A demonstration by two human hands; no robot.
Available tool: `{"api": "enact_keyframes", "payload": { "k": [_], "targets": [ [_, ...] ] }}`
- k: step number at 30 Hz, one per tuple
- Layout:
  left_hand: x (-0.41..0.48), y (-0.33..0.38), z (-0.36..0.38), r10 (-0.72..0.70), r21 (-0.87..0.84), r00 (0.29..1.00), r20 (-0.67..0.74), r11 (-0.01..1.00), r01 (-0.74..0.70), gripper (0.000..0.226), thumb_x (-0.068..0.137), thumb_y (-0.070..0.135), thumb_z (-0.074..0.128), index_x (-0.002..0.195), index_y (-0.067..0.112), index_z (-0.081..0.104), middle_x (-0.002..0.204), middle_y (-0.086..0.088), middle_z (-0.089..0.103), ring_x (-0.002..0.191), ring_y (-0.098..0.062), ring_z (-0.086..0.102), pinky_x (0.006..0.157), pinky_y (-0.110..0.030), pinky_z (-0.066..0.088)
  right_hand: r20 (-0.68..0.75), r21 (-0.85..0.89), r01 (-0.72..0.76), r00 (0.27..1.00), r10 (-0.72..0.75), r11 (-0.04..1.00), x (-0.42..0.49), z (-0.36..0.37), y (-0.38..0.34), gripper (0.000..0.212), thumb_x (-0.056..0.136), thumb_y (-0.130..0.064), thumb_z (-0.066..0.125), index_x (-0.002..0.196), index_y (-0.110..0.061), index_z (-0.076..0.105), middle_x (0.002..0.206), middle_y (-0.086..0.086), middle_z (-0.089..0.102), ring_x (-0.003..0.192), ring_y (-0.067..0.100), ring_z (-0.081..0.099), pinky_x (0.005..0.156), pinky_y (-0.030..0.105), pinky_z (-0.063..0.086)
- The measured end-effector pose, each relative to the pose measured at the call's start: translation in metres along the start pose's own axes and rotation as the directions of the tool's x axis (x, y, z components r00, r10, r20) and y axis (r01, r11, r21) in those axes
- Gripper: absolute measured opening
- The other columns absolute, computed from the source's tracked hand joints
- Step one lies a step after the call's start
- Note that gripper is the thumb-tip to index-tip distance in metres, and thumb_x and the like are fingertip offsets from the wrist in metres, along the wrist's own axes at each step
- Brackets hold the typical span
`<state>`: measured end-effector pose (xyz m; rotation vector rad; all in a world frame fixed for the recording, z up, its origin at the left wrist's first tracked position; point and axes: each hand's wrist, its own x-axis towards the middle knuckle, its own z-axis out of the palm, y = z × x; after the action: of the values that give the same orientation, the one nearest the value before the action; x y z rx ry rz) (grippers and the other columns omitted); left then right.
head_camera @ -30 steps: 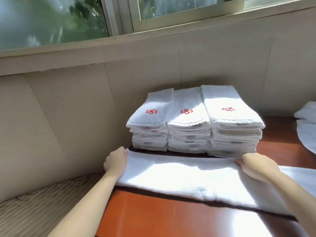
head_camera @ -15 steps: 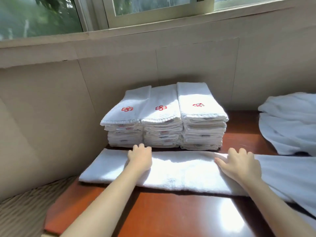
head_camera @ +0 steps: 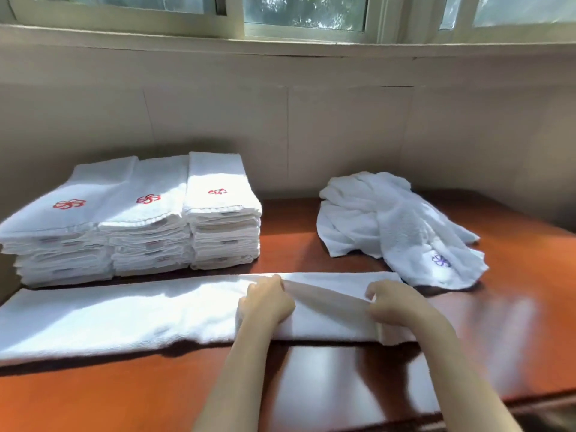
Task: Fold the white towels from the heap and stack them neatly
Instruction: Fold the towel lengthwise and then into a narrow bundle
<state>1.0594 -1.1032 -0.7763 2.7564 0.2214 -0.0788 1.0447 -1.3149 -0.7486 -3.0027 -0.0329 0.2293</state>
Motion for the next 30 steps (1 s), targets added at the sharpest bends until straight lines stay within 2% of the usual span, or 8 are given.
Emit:
{"api": "enact_keyframes", "payload": {
  "k": [5,9,11,15,19,26,28,30],
  "targets": [
    [-0.013,0.000,0.003,-0.107,-0.096,0.988,-0.112,0.991,0.096,0.024,0.087,0.016,0.043,0.103,0.012,0.060,0.113,-0.007,0.061,0.108,-0.029,0.055,0.088,-0.035,0.046,0.197,0.232,-0.060,0.980,0.014,0.971,-0.023,-0.013,0.037,0.019,0.076,-0.006,0.050,0.087,-0.013,0.064,0.080,0.002,0.065,0.068,0.015,0.063,0.062,0.022,0.049],
    [-0.014,-0.005,0.013,-0.023,-0.105,0.983,-0.184,0.994,0.004,0.025,0.092,0.020,0.046,0.118,0.020,0.049,0.121,-0.006,0.051,0.116,-0.029,0.045,0.095,-0.038,0.040,0.013,0.332,-0.192,0.980,0.199,0.924,-0.020,-0.015,0.075,0.019,0.072,0.000,0.048,0.073,-0.002,0.067,0.069,0.011,0.070,0.062,0.026,0.065,0.056,0.025,0.049],
    [-0.008,-0.006,0.014,0.012,-0.096,0.981,-0.195,0.995,-0.031,0.029,0.095,0.024,0.047,0.124,0.025,0.050,0.121,-0.006,0.045,0.115,-0.028,0.043,0.096,-0.037,0.040,-0.115,0.386,-0.194,0.960,0.256,0.902,-0.015,-0.009,0.083,0.013,0.075,-0.005,0.053,0.064,-0.008,0.061,0.061,0.006,0.065,0.061,0.024,0.059,0.053,0.025,0.040],
    [0.003,-0.006,0.020,0.110,-0.058,0.956,-0.271,0.990,-0.130,0.017,0.097,0.024,0.049,0.108,0.023,0.062,0.113,-0.002,0.048,0.105,-0.024,0.042,0.088,-0.034,0.042,-0.255,0.464,-0.189,0.907,0.335,0.865,0.007,0.007,0.075,0.012,0.086,-0.009,0.047,0.075,-0.011,0.046,0.093,0.017,0.063,0.085,0.029,0.054,0.065,0.031,0.037],
    [0.010,-0.007,0.028,0.143,0.003,0.936,-0.322,0.989,-0.150,0.020,0.099,0.025,0.042,0.107,0.025,0.060,0.108,0.001,0.057,0.103,-0.025,0.046,0.085,-0.035,0.040,-0.171,0.455,-0.334,0.877,0.449,0.826,0.021,0.022,0.067,0.014,0.089,-0.015,0.043,0.098,-0.011,0.053,0.119,0.017,0.058,0.109,0.035,0.054,0.079,0.037,0.041],
    [0.011,-0.002,0.035,0.137,0.045,0.909,-0.393,0.991,-0.129,0.025,0.097,0.012,0.039,0.105,0.026,0.058,0.101,0.003,0.055,0.097,-0.022,0.045,0.075,-0.028,0.031,-0.193,0.455,-0.433,0.805,0.561,0.778,0.020,0.019,0.055,0.026,0.087,-0.007,0.046,0.114,-0.006,0.045,0.123,0.019,0.053,0.116,0.039,0.049,0.081,0.038,0.039],
    [0.010,0.001,0.035,0.119,0.054,0.911,-0.396,0.993,-0.106,0.028,0.096,0.009,0.039,0.108,0.025,0.059,0.103,0.002,0.054,0.098,-0.022,0.044,0.077,-0.027,0.031,-0.307,0.367,-0.432,0.780,0.546,0.824,0.017,0.018,0.042,0.030,0.086,-0.005,0.047,0.115,-0.006,0.045,0.122,0.020,0.048,0.116,0.040,0.044,0.093,0.041,0.038],
    [0.007,0.006,0.034,0.094,0.032,0.906,-0.413,0.996,-0.089,0.024,0.096,0.010,0.042,0.107,0.023,0.060,0.105,0.001,0.051,0.099,-0.021,0.043,0.077,-0.026,0.034,-0.385,0.275,-0.343,0.817,0.429,0.898,0.016,0.017,0.021,0.033,0.083,-0.004,0.048,0.115,-0.009,0.048,0.119,0.017,0.048,0.111,0.038,0.043,0.093,0.039,0.036]
  ]
}}
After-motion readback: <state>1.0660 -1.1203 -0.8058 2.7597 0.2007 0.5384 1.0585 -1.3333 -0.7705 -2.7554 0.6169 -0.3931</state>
